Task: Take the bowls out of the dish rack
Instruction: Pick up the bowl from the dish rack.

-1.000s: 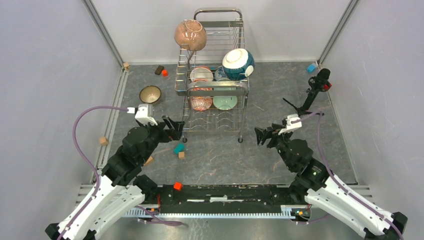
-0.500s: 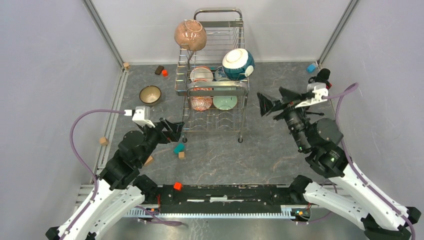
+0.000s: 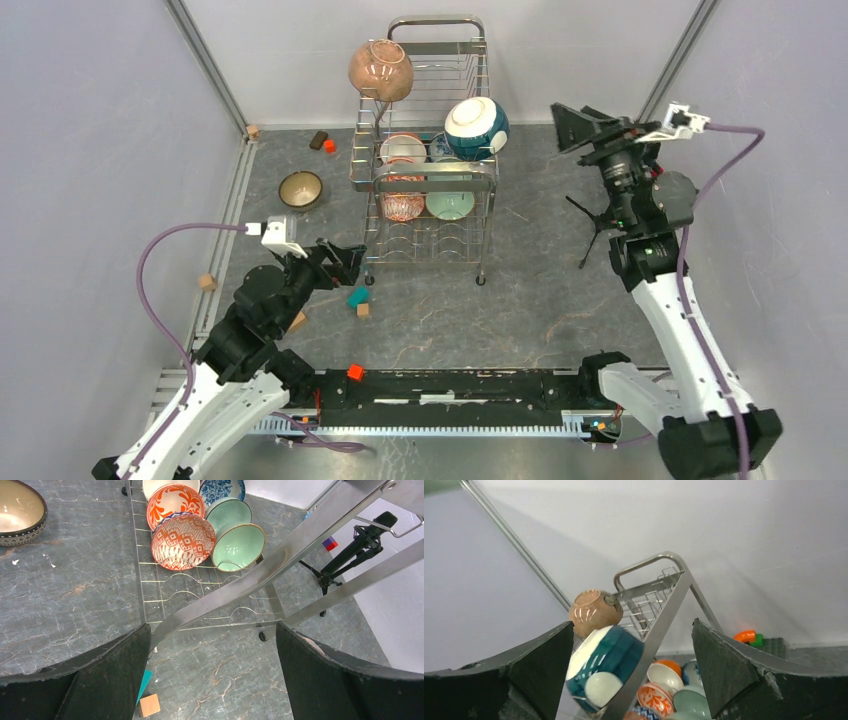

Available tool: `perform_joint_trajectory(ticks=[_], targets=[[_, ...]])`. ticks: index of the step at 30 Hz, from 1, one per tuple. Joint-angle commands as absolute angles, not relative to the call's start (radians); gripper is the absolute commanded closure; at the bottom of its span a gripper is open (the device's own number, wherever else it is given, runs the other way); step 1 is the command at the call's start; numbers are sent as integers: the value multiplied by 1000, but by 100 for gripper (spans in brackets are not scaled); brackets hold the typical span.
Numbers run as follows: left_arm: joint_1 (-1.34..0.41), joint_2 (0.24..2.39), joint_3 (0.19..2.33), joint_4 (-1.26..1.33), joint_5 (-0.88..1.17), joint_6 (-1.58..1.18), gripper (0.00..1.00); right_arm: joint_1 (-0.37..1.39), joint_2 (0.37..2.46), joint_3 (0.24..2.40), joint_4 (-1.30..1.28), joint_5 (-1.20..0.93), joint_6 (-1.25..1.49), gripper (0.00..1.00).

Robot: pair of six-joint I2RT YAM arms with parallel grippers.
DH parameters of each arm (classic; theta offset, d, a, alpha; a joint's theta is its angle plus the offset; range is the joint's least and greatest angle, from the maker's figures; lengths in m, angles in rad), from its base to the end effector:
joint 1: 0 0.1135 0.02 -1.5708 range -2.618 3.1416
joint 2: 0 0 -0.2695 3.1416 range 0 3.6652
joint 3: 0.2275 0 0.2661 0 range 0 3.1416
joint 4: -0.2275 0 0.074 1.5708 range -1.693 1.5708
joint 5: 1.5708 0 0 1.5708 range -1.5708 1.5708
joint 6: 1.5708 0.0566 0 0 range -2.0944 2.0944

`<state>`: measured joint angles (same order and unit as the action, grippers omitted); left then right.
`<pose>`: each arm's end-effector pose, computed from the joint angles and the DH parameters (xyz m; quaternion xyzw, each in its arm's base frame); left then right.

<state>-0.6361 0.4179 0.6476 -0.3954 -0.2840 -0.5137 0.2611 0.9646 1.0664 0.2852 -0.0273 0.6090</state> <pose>0.1213 -0.0698 0.3192 -0.0451 0.7597 -0.2572 0.5956 0.2307 0.0632 0.4703 0.0854 0.5514 0.3566 0.7493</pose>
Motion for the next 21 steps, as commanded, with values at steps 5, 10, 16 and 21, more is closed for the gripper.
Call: perform_joint_trajectory(ticks=[5, 10, 16, 21], targets=[[-638, 375, 632, -376, -308, -478, 0, 12, 1040, 628, 1298, -454, 1394, 10], [-639, 395, 634, -383, -305, -480, 0, 21, 1054, 569, 1337, -499, 1368, 11], [-638, 414, 634, -382, -312, -480, 0, 71, 1130, 568, 1422, -519, 1405, 11], [-638, 427, 634, -385, -321, -479, 0, 115, 1201, 589, 1480, -508, 1453, 11]])
